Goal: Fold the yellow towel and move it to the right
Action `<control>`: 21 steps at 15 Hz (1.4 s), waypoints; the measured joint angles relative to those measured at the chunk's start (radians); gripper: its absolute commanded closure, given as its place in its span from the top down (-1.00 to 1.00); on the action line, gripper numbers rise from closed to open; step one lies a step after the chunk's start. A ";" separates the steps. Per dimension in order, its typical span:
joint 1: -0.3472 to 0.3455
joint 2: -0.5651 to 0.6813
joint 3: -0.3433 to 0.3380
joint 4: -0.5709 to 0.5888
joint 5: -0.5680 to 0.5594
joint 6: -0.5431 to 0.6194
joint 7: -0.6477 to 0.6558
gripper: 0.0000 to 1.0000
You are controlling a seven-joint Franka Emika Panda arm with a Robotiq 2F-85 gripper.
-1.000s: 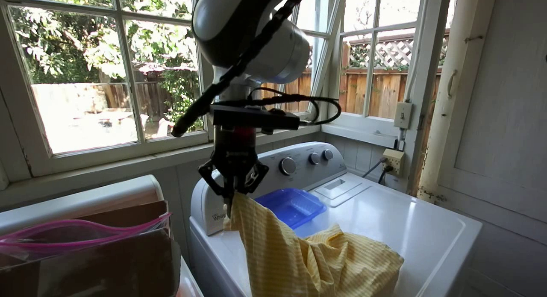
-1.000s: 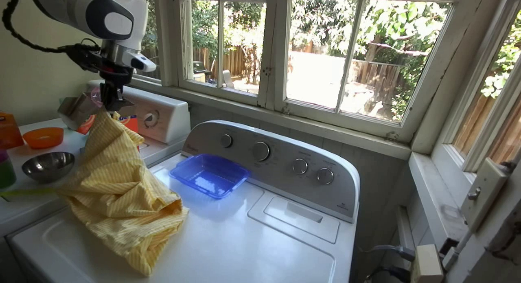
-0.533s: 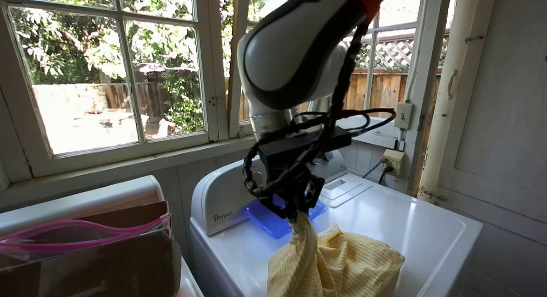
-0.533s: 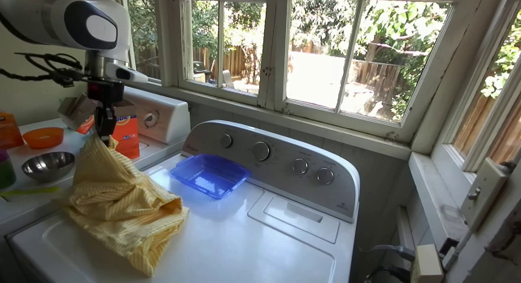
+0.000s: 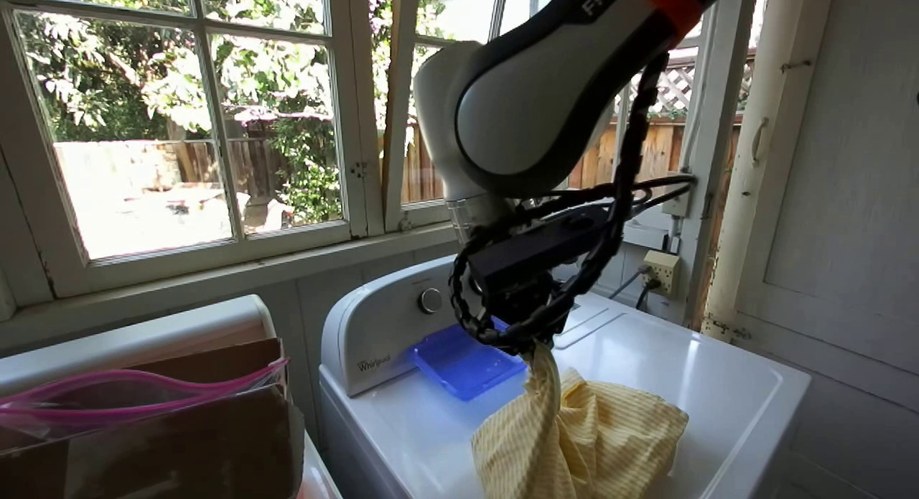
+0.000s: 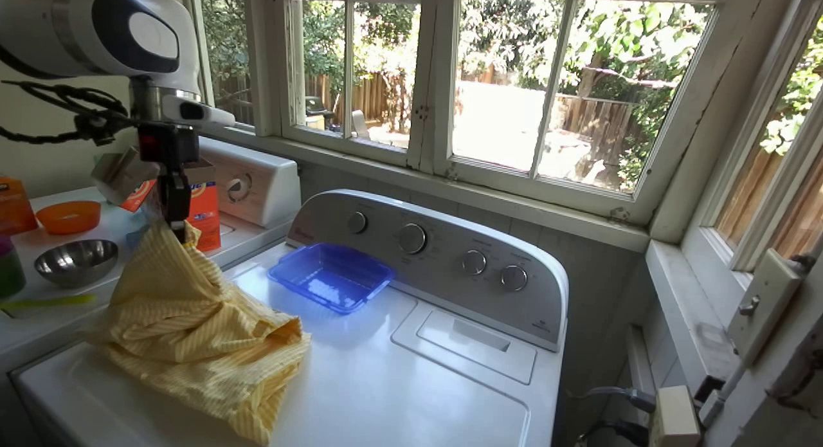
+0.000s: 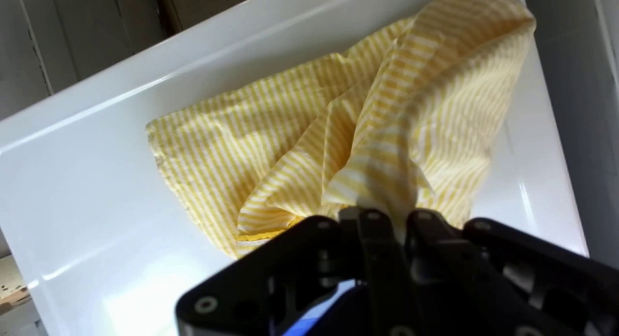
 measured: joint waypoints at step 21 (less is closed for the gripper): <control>-0.272 -0.078 -0.291 -0.330 0.073 0.470 -0.853 -0.97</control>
